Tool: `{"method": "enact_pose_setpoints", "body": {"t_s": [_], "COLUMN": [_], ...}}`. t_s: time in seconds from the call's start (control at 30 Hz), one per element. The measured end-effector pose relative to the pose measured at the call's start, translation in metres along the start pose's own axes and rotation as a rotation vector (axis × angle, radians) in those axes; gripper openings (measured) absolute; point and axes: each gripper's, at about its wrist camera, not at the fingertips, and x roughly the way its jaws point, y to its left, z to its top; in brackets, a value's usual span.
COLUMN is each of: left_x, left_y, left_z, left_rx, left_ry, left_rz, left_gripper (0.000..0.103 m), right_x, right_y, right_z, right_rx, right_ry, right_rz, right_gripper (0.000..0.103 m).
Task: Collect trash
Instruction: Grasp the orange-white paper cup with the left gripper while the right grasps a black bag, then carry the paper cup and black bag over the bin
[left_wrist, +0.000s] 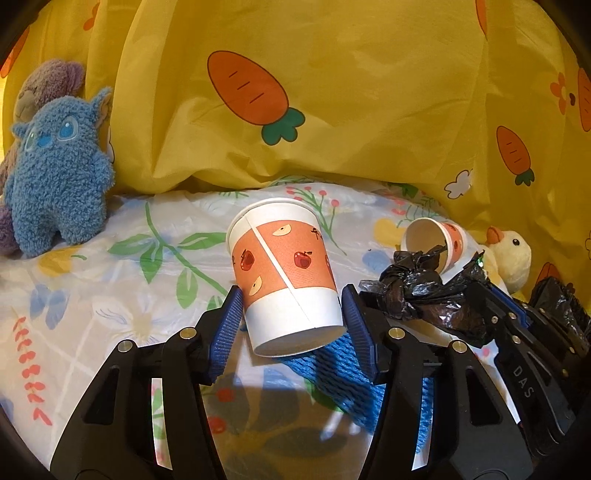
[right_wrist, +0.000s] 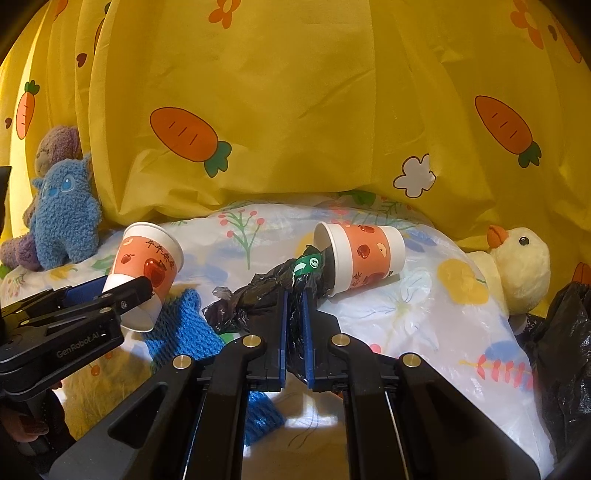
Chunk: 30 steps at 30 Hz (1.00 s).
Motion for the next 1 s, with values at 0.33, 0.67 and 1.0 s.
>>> {"method": "enact_pose_setpoints", "body": {"t_s": [0.33, 0.67, 1.0], "left_x": [-0.055, -0.095, -0.120], "left_y": [-0.017, -0.038, -0.069], "left_z": [-0.013, -0.026, -0.032], "left_rx": [0.029, 0.043, 0.092], "left_ry": [-0.072, -0.118, -0.145], "left_rz": [-0.004, -0.053, -0.109], "left_gripper": [0.054, 0.054, 0.054], "right_x": [-0.037, -0.109, -0.161], "right_y": [-0.003, -0.034, -0.065], "right_z": [-0.006, -0.003, -0.004], "right_rx": [-0.002, 0.013, 0.031], "right_ry": [-0.042, -0.151, -0.218], "right_rz": [0.009, -0.037, -0.092], "right_gripper": [0.006, 0.006, 0.006]}}
